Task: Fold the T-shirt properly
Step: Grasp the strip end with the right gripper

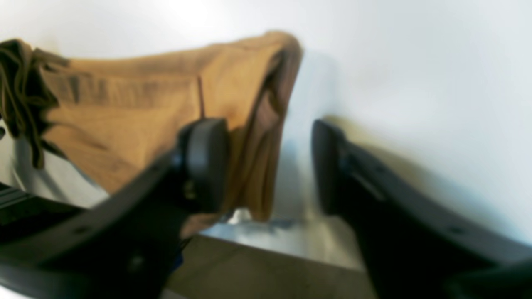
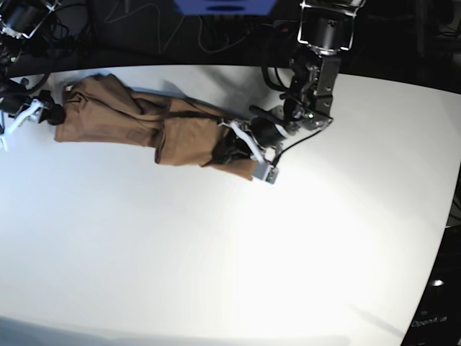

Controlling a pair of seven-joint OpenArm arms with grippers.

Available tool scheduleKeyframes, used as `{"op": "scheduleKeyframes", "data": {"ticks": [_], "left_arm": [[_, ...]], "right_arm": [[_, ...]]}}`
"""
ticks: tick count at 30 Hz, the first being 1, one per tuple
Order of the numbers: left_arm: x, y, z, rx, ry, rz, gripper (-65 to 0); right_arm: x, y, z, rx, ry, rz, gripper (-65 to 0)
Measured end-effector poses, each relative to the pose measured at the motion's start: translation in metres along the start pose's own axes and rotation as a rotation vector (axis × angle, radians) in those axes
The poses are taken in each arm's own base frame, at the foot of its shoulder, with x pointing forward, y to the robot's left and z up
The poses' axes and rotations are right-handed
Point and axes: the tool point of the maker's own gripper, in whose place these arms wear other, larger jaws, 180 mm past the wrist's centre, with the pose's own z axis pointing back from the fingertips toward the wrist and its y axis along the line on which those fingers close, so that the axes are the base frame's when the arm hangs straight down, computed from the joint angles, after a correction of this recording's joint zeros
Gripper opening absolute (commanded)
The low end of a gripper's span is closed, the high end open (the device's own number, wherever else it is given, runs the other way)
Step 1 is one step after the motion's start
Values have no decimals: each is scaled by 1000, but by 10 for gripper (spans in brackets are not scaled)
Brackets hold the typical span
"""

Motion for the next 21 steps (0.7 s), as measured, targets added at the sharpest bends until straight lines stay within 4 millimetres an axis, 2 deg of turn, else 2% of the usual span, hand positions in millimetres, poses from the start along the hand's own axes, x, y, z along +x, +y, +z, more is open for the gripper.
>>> {"op": "scheduleKeyframes", "data": {"ticks": [2, 4, 9, 15, 21], "left_arm": [[0, 0, 0, 0, 0, 0, -624], [0, 0, 0, 0, 0, 0, -624], [0, 0, 0, 0, 0, 0, -624], [0, 1, 0, 1, 0, 1, -624], [0, 1, 1, 3, -2, 3, -624]], "right_arm": [[-8, 2, -3, 5, 13, -12, -205], [-10, 4, -4, 16, 11, -18, -183], [-14, 13, -11, 41, -4, -38, -177], [-16, 30, -22, 96, -37, -61, -177], [-16, 53, -36, 155, -8, -12, -187]]}}
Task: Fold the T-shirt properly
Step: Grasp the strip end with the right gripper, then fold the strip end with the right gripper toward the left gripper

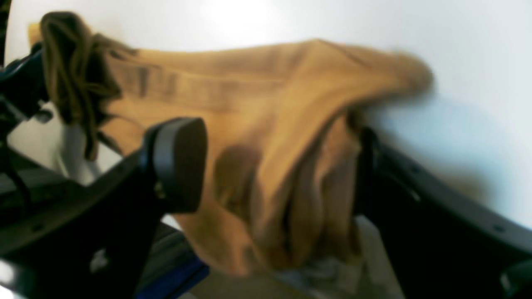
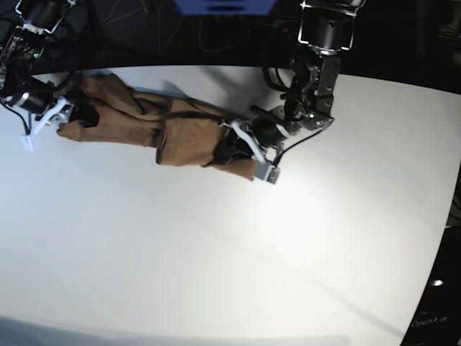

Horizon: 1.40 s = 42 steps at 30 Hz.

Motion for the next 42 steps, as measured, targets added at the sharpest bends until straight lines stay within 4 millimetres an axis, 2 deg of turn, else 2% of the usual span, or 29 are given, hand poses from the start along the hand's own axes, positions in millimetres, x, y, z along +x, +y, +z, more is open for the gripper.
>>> {"op": "scheduleKeyframes", "data": {"ticks": [3, 5, 8, 10, 14, 21, 26, 28, 33, 42], "left_arm": [[0, 0, 0, 0, 0, 0, -624], [0, 0, 0, 0, 0, 0, -624], [0, 0, 0, 0, 0, 1, -624], [0, 0, 0, 0, -1, 1, -624], [0, 0, 0, 1, -1, 1, -624], [-1, 0, 0, 1, 1, 2, -624], [-2, 0, 2, 3, -1, 3, -624], [0, 5, 6, 50, -19, 32, -624], [2, 17, 22, 126, -44, 49, -624], [1, 18, 24, 141, -10, 45, -624]], "right_arm": [[0, 2, -1, 5, 0, 2, -263], [-3, 2, -3, 3, 12, 1, -357], [-9, 1, -5, -5, 43, 1, -560], [-12, 1, -6, -4, 54, -5, -637], [-12, 5, -8, 2, 79, 26, -640], [2, 17, -14, -1, 112, 121, -640], [36, 37, 3, -30, 30, 255, -640], [46, 44, 7, -35, 2, 293, -640], [47, 51, 10, -42, 18, 337, -640], [51, 76, 4, -14, 17, 419, -640]]}}
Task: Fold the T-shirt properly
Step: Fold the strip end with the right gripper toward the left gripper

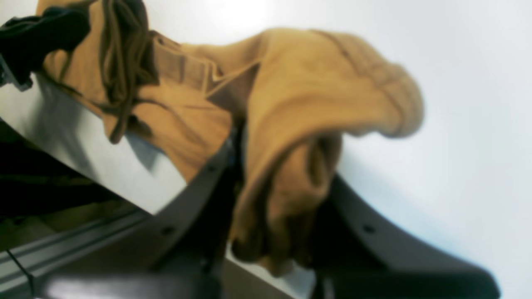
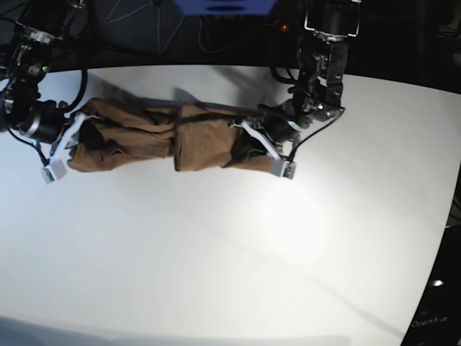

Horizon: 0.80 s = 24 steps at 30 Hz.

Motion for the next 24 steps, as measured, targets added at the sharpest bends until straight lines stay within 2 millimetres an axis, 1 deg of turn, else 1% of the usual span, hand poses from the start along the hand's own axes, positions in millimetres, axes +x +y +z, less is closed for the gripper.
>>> {"op": "scheduleKeyframes", "data": {"ticks": [6, 12, 16, 19, 21, 24], "left_arm": [[0, 0, 0, 0, 0, 0, -624], [0, 0, 0, 0, -1, 2, -624], [0, 1, 0, 6, 0, 24, -624], [0, 2, 0, 7, 2, 29, -624], [0, 1, 0, 4, 3, 28, -624], [0, 1, 0, 4, 2, 29, -624]], "right_arm": [[14, 24, -6, 43, -12, 86, -640], [24, 55, -24, 127, -19, 124, -640], [25, 77, -35, 178, 14, 165, -640], [39, 91, -41, 201, 0, 96, -640], [42, 95, -45, 198, 23, 52, -640], [48, 110, -54, 210, 55, -32, -640]]}}
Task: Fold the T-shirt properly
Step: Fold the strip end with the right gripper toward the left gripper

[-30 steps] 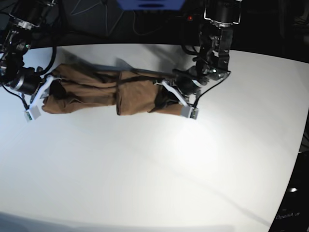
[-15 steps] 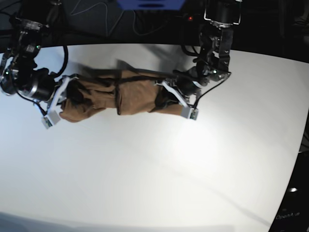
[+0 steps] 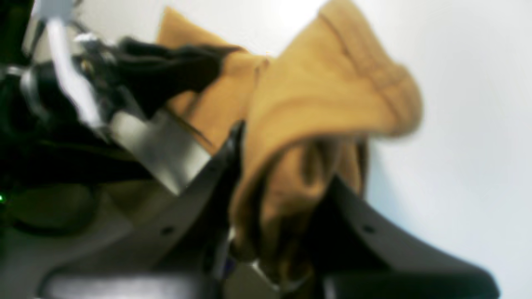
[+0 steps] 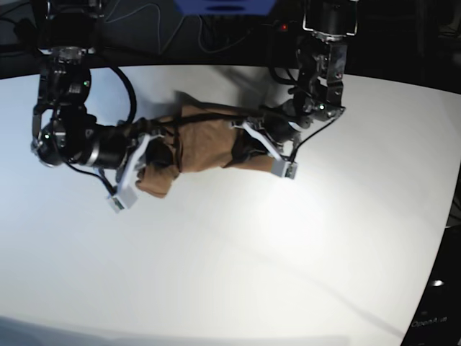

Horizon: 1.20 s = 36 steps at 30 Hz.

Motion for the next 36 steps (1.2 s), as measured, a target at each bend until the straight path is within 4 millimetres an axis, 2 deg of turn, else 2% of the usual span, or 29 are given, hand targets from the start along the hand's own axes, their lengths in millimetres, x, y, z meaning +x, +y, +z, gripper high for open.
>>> {"op": "scheduleKeyframes", "data": {"ticks": [3, 7, 11, 18, 21, 26, 29, 36], "left_arm": [[0, -1, -1, -2, 0, 5, -624], [0, -1, -1, 2, -1, 12, -624], [-1, -2, -1, 1, 1, 12, -624], [-1, -2, -1, 1, 1, 12, -624], [2, -2, 2, 22, 6, -2, -624], [5, 3, 17, 91, 61, -52, -624], [8, 8, 28, 137, 104, -91, -624], [12, 11, 30, 157, 131, -110, -624]], "right_arm": [[4, 6, -6, -2, 7, -77, -640], [-3, 13, -18, -41, 67, -197, -641], [-9, 1, -25, -173, 92, -262, -641], [-15, -13, -29, -322, 111, -215, -641], [-16, -12, -31, -335, 110, -211, -641], [-16, -15, -29, -349, 118, -198, -643], [-9, -20, -26, -368, 109, -171, -643], [-7, -7, -36, -400, 124, -215, -643]]}}
